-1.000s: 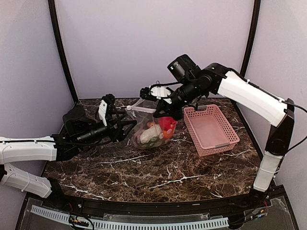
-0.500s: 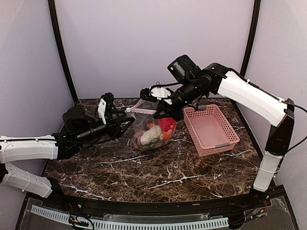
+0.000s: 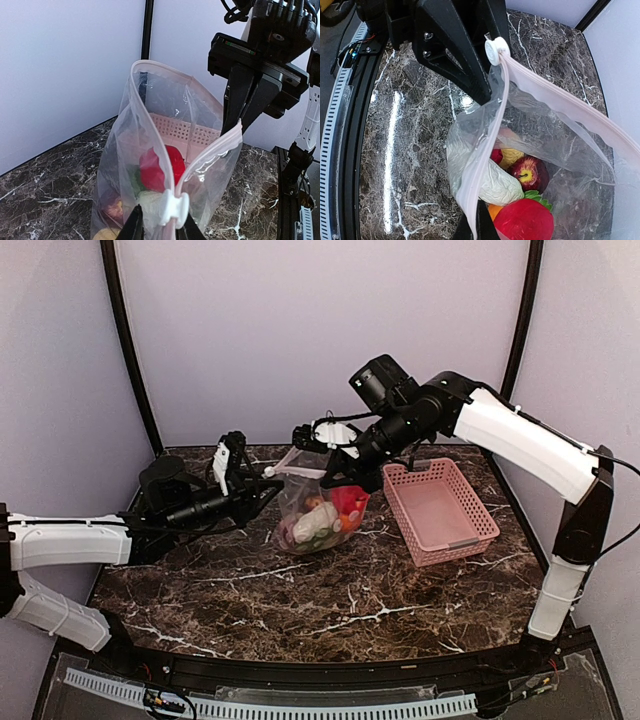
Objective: Place the food in the zip-top bag and seal the zipper
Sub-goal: Hold the zipper food storage bag at the center of the board, then unzip the zipper from the zipper food storage bag.
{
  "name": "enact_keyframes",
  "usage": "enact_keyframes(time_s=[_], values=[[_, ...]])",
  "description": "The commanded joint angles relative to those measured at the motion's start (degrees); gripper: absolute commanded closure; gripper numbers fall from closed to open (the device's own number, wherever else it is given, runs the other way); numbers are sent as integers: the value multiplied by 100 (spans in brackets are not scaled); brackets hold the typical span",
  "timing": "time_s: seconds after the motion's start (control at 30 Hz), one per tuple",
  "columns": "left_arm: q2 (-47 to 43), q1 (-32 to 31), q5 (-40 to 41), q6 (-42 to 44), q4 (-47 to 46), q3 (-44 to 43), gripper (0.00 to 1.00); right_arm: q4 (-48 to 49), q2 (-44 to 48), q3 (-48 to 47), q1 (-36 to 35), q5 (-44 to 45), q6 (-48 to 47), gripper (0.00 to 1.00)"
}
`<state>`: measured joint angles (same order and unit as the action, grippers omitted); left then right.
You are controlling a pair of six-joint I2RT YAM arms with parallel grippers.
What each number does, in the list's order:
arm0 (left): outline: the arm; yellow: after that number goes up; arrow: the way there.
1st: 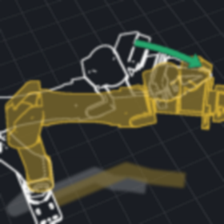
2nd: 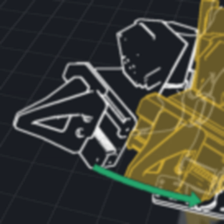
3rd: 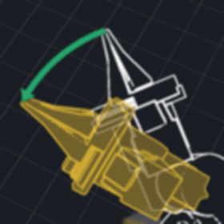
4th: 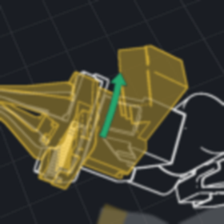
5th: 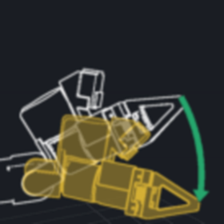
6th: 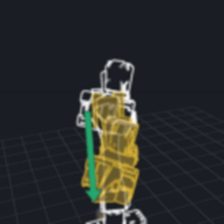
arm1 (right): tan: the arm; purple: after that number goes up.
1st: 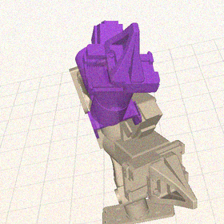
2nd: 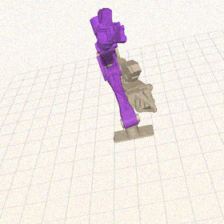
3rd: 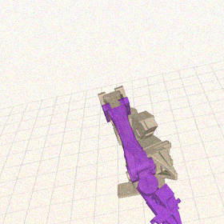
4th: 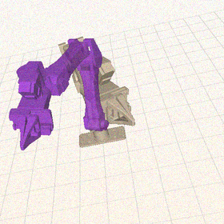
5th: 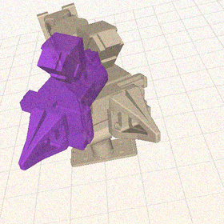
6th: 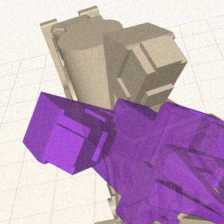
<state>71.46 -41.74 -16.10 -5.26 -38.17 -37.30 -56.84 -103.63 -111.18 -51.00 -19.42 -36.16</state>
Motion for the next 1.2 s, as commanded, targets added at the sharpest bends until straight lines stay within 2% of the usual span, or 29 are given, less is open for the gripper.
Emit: enact_keyframes(time_s=[0.0,0.17,0.37,0.57,0.73,0.9,1.17], values=[[-23,71,-171,-6,-193,-110,84,91,6,-80,-37,62,-60,99],[-110,87,-229,45,53,-207,91,87,2,-152,-41,342,-194,93],[-319,87,-445,297,976,-622,93,95,2,-485,-41,561,-392,72],[-449,87,-649,709,2480,-1400,95,11,-214,-1303,-50,51,-340,65],[-547,90,-790,781,3077,-1639,95,-12,-498,-1824,-178,-493,-263,56],[-655,78,-783,743,3187,-1657,96,40,-773,-1964,-376,-653,-297,56],[-819,78,-736,614,3152,-1506,96,54,-904,-2005,-559,-830,-216,60]])
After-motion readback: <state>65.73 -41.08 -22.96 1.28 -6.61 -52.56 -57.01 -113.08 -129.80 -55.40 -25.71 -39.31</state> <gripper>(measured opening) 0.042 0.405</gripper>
